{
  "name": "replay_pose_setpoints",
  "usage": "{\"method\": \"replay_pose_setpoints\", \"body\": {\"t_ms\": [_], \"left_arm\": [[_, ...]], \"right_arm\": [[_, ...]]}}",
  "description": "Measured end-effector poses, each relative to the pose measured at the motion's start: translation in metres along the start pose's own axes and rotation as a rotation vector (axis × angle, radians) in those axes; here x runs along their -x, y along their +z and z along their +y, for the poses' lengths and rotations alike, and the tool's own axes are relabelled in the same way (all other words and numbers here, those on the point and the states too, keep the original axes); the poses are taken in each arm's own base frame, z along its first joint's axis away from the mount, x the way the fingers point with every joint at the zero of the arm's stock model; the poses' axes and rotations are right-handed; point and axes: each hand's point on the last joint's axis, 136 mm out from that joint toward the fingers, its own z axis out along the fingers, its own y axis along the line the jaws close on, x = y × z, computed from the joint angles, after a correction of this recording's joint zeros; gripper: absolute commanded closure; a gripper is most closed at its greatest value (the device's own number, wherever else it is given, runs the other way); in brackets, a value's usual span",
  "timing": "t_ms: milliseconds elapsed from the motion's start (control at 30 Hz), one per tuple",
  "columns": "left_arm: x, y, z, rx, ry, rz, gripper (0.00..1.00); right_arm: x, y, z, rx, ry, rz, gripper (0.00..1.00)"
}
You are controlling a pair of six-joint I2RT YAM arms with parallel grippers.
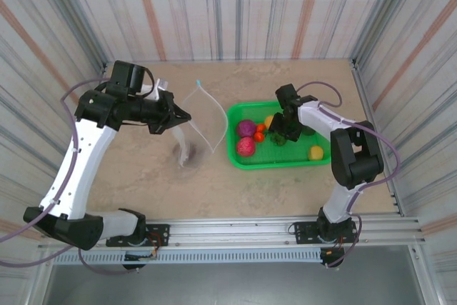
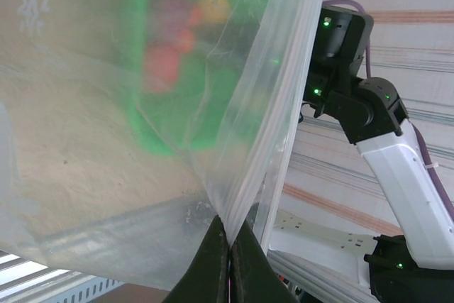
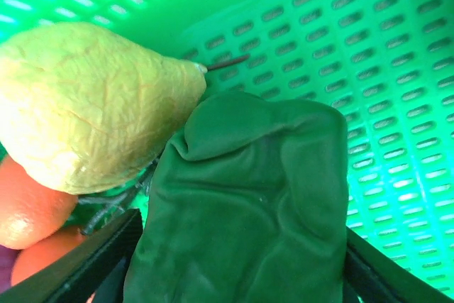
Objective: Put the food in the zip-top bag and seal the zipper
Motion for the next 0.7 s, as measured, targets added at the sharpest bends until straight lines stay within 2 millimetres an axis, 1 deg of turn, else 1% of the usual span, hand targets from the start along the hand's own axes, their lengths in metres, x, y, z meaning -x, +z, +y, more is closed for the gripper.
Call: {"method": "replay_pose_setpoints", "body": {"t_ms": [67,133,233,333,467,533,567,700], "left_arm": [[-0.001,0.002,0.003,0.008,-0.011,0.007,1.00],[-0.001,0.003,0.005,0.015,-0.019,0.014,1.00],[0.000,0.006,0.006,0.022,-0.028,0.020,1.00],[0.002,0.009,0.008,0.028,-0.037,0.027,1.00],[0.004,0.012,0.009,0.035,-0.054,0.033,1.00],[0.005,0.016,0.010,0.038,-0.062,0.041,1.00],[0.006,0.018,0.010,0.039,-0.066,0.046,1.00],[0.013,0.027,0.007,0.043,-0.066,0.058,1.00]], "right_arm": [[0.001,-0.004,0.003,0.000,-0.018,-0.011,0.37],[-0.001,-0.013,0.006,0.002,-0.038,-0.025,0.37],[-0.006,-0.039,0.017,0.039,-0.074,-0.064,0.37],[-0.008,-0.082,0.034,0.132,-0.107,-0.151,0.37],[-0.014,-0.154,0.061,0.339,-0.156,-0.292,0.39],[-0.020,-0.185,0.074,0.438,-0.197,-0.345,0.40],[-0.023,-0.200,0.082,0.488,-0.219,-0.359,0.40],[-0.038,-0.248,0.117,0.677,-0.326,-0.374,0.42]]}}
